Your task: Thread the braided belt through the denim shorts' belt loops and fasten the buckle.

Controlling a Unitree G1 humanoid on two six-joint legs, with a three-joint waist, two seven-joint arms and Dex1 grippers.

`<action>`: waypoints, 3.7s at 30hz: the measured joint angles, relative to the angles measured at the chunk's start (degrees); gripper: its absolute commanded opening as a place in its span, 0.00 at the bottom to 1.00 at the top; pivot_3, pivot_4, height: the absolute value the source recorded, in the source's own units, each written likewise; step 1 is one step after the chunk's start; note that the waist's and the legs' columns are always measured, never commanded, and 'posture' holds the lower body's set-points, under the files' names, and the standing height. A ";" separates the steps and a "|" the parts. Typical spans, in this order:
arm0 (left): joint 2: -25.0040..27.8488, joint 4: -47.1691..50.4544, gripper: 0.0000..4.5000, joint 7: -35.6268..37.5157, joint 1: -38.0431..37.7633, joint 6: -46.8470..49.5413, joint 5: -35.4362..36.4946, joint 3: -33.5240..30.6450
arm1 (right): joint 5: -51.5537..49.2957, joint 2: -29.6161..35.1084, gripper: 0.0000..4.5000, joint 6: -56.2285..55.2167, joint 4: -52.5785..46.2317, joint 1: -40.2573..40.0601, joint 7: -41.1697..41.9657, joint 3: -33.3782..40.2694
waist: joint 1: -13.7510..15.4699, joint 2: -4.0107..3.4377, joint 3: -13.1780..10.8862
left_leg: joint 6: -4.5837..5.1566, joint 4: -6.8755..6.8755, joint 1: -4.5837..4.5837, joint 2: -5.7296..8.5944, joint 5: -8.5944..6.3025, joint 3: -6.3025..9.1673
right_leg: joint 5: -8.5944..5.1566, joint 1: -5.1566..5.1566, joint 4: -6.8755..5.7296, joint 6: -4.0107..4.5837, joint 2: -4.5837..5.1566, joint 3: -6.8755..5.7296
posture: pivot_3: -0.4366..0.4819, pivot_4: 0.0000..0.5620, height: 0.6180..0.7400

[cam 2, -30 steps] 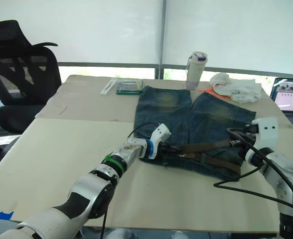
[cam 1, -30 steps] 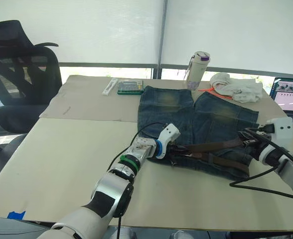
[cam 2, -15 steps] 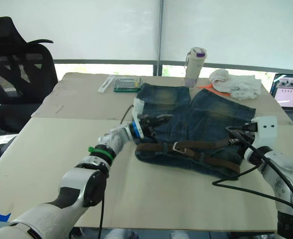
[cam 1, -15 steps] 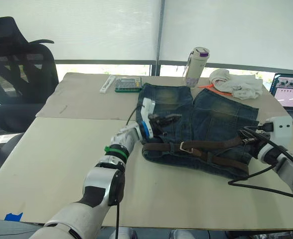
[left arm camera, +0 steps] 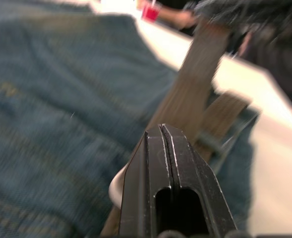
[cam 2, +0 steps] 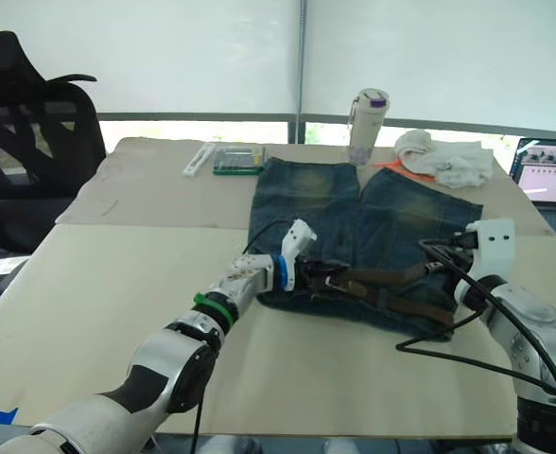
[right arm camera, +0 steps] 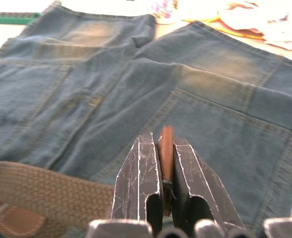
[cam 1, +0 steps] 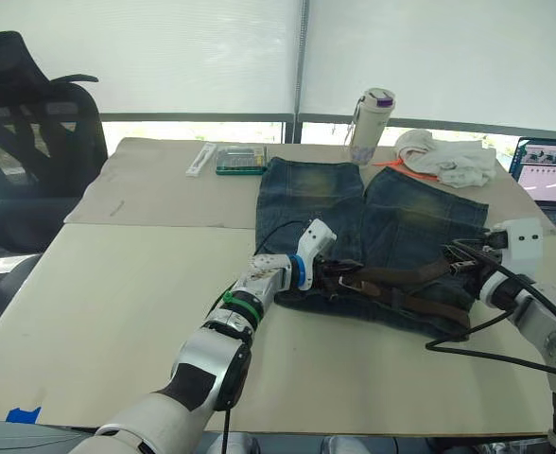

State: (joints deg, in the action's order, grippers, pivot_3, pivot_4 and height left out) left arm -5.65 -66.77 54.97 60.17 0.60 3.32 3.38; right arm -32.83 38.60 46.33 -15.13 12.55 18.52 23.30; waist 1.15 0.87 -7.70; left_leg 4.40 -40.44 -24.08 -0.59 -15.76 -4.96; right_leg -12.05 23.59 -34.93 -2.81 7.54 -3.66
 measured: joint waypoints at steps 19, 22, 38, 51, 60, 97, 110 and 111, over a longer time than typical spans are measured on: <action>-1.06 -2.50 0.00 -3.62 1.53 -0.37 -6.65 5.48 | -0.02 0.03 0.00 0.22 -0.57 -0.57 -0.05 0.27 | 1.06 0.03 0.09 | 0.24 -0.31 0.32 -0.11 -0.17 0.08 | -0.03 -0.47 0.13 -0.03 0.00 -0.05 | 0.48 0.27 0.97; -1.12 -2.45 0.00 -5.37 1.46 -0.37 -7.67 6.94 | -0.03 0.04 0.00 1.02 -0.57 -0.57 -0.07 0.29 | 1.06 0.08 0.40 | 0.25 -0.30 0.49 -0.13 -0.18 0.09 | -0.04 -0.60 0.16 -0.03 0.00 -0.05 | 0.48 0.27 0.97; -1.28 -2.18 0.00 -7.91 1.14 0.35 -10.37 12.89 | -3.15 0.27 0.00 7.73 -4.89 -5.18 0.12 3.06 | 0.96 0.26 2.13 | 0.23 -0.18 1.47 -0.30 -0.73 0.18 | -0.29 -1.38 0.73 0.02 0.04 -0.10 | 0.48 0.27 0.97; -1.00 -2.17 0.00 -0.89 -1.70 3.32 -5.00 5.72 | -3.99 0.38 0.00 12.92 -5.99 -6.95 -0.07 3.35 | 0.99 0.05 2.42 | 0.33 -0.11 1.41 -0.25 -1.01 0.17 | -0.51 -1.33 0.83 0.00 0.21 -0.18 | 0.48 0.27 0.97; -0.19 -0.83 0.00 6.34 -5.00 5.38 1.19 -0.41 | -2.04 0.37 0.00 12.88 -4.51 -6.73 0.00 2.30 | 0.95 -0.27 2.35 | 0.34 -0.11 0.90 -0.18 -1.01 0.12 | -0.51 -1.10 0.83 -0.01 0.22 -0.18 | 0.48 0.27 0.97; -0.25 3.37 0.00 3.05 -3.99 -5.36 1.16 0.55 | 12.18 9.91 0.00 2.27 -4.91 -9.38 5.20 -8.30 | 0.44 -0.38 0.42 | 0.18 -0.49 0.25 -0.06 -0.82 0.03 | -0.50 -0.35 0.10 -0.16 0.07 0.00 | 0.48 0.27 0.97; -0.55 0.58 0.00 -1.10 -3.99 -10.73 -4.51 6.45 | 13.87 10.76 0.00 2.56 -6.83 -9.86 5.69 -7.74 | 1.11 -0.38 0.42 | 0.19 -0.55 0.27 -0.09 -0.82 0.05 | -0.50 -0.38 0.07 -0.15 0.07 0.00 | 0.48 0.27 0.97; -0.56 0.54 0.00 -1.64 -3.99 -11.49 -5.37 7.11 | 13.87 10.64 0.00 2.63 -6.85 -9.86 5.69 -7.49 | 1.15 -0.38 0.43 | 0.19 -0.56 0.31 -0.09 -0.82 0.05 | -0.50 -0.42 0.07 -0.15 0.07 -0.01 | 0.48 0.27 0.97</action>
State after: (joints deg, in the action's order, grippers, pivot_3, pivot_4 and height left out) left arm -6.22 -66.22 53.33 56.18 -10.89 -2.06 10.49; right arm -18.96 49.24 48.97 -21.98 2.70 24.21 15.81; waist 2.30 0.49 -7.28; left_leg 4.58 -41.00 -23.78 -0.68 -16.58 -4.90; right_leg -12.55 23.17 -34.86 -2.96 7.60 -3.67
